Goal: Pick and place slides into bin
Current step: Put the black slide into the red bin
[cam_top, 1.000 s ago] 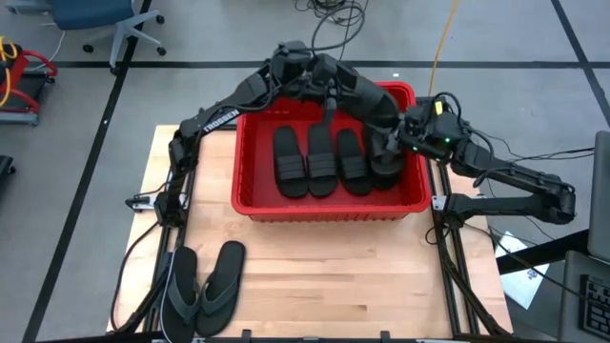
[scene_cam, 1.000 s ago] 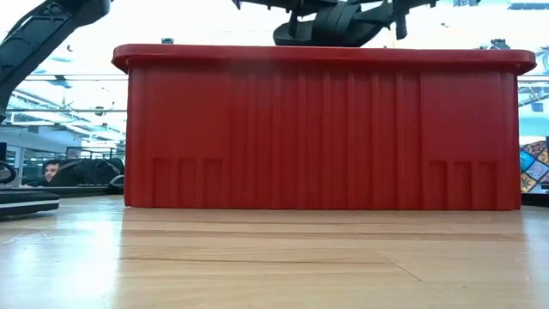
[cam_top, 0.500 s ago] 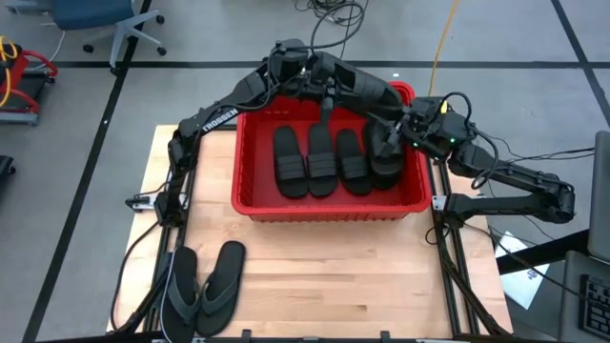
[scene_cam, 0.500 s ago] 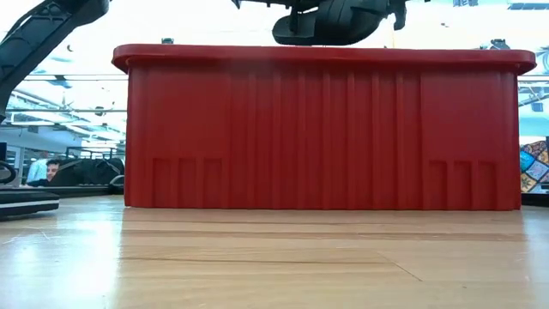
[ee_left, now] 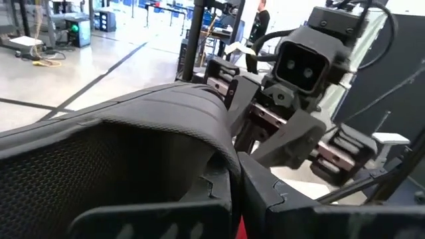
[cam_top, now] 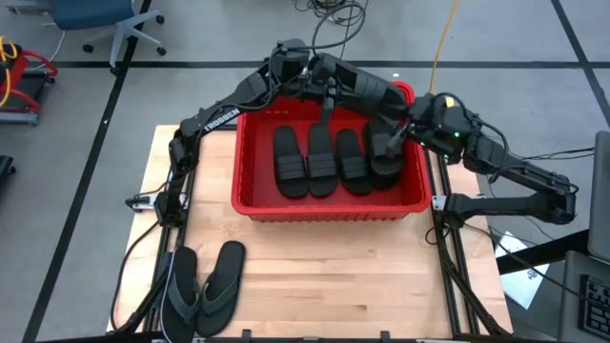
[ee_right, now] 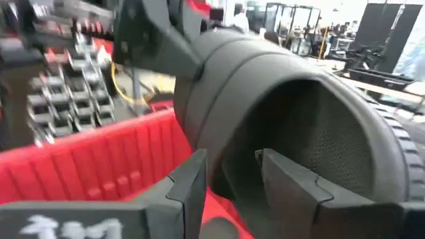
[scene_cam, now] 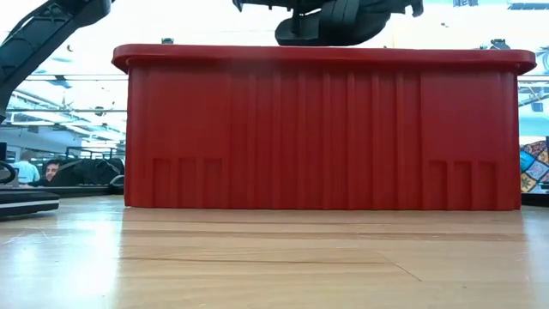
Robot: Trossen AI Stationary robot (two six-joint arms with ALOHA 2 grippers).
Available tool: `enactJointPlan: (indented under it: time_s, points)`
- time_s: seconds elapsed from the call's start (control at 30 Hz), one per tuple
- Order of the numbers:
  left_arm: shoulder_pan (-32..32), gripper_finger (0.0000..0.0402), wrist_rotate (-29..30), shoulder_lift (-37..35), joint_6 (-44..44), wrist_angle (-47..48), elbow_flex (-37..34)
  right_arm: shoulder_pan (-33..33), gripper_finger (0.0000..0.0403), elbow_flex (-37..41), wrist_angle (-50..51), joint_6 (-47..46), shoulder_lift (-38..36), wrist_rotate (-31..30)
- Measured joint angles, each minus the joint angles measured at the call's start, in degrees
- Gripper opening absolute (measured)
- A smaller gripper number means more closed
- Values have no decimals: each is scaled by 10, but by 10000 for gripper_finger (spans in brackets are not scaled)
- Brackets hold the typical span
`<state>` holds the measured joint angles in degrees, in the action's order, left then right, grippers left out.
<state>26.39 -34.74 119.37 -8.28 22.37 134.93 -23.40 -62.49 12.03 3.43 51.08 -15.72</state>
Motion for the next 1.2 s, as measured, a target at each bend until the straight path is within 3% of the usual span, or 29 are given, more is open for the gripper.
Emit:
enactJointPlan:
  time_s: [0.63, 0.83, 1.03, 1.2]
  points:
    - [3, 0, -21, -7, 2, 1, 2, -3, 147, -21, -152, 18, 73, 42]
    - [3, 0, -31, -7, 2, 12, 3, -3, 108, -21, -171, 7, 81, 57]
    - [3, 0, -37, -7, 1, 24, 3, -8, 17, -21, -173, -4, 86, 83]
    - [3, 6, -33, -6, 0, 29, 2, -20, 5, -21, -153, -48, 79, 92]
